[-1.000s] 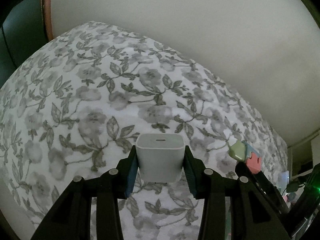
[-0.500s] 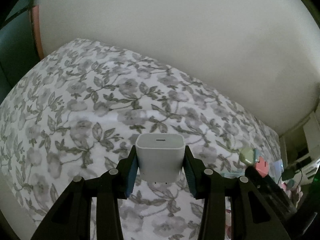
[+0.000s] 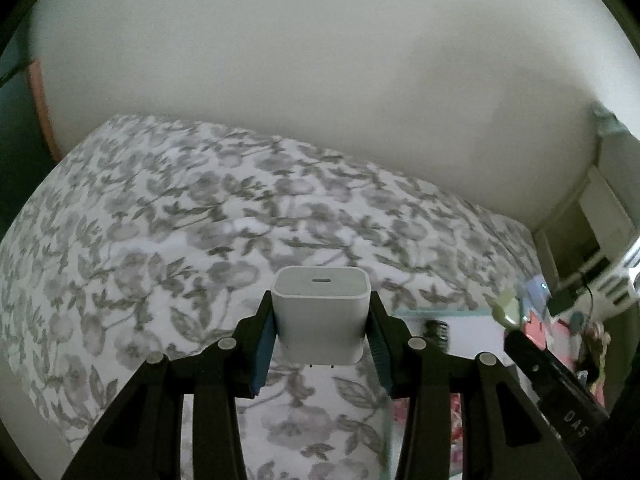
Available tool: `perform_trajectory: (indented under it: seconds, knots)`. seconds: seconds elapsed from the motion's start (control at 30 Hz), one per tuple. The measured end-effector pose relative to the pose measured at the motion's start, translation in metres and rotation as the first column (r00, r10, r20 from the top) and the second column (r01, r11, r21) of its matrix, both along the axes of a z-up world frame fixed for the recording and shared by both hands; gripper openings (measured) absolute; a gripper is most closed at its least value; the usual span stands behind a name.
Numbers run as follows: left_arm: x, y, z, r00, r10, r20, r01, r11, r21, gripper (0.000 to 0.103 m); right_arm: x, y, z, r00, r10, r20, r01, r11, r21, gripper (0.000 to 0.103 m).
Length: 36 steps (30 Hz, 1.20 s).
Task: Organize rigid objects
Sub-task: 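Carry white charger and coral-blue toy over the tray, then lower charger with left tool and coral-blue toy with right tool into tray, open both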
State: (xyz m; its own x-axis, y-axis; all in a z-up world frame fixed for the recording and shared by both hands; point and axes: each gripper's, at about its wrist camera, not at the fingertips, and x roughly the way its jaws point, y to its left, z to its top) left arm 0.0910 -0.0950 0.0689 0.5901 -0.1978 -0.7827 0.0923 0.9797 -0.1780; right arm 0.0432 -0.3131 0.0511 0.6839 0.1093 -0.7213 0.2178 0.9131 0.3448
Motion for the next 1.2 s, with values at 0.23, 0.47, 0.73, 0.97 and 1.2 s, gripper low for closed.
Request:
perform_trajectory:
  seconds: [0.23, 0.47, 0.73, 0.97, 1.2]
  knots:
    - [-0.013, -0.042, 0.002, 0.995, -0.099, 0.002, 0.099, 0.995, -0.005, 0.044, -0.024, -0.026, 0.007, 0.998, -0.065, -0.008, 0.064, 0.997, -0.034, 0.072]
    - [-0.024, -0.075, 0.001, 0.986, -0.165, -0.009, 0.165, 0.986, 0.009, 0.044, -0.041, -0.055, 0.013, 0.990, -0.138, -0.025, 0.134, 0.986, -0.103, 0.072]
    - [-0.033, -0.111, -0.015, 0.971, -0.235, -0.045, 0.237, 0.970, 0.051, 0.044, -0.044, -0.091, -0.012, 0.972, -0.204, -0.117, 0.193, 0.977, -0.095, 0.072]
    - [-0.037, -0.136, -0.029, 0.960, -0.271, -0.077, 0.275, 0.960, 0.058, 0.044, -0.045, -0.116, -0.037, 0.952, -0.243, -0.185, 0.232, 0.969, -0.079, 0.072]
    - [-0.036, -0.159, -0.048, 0.948, -0.298, -0.113, 0.308, 0.947, 0.090, 0.044, -0.040, -0.122, -0.056, 0.944, -0.227, -0.238, 0.214, 0.974, -0.080, 0.072]
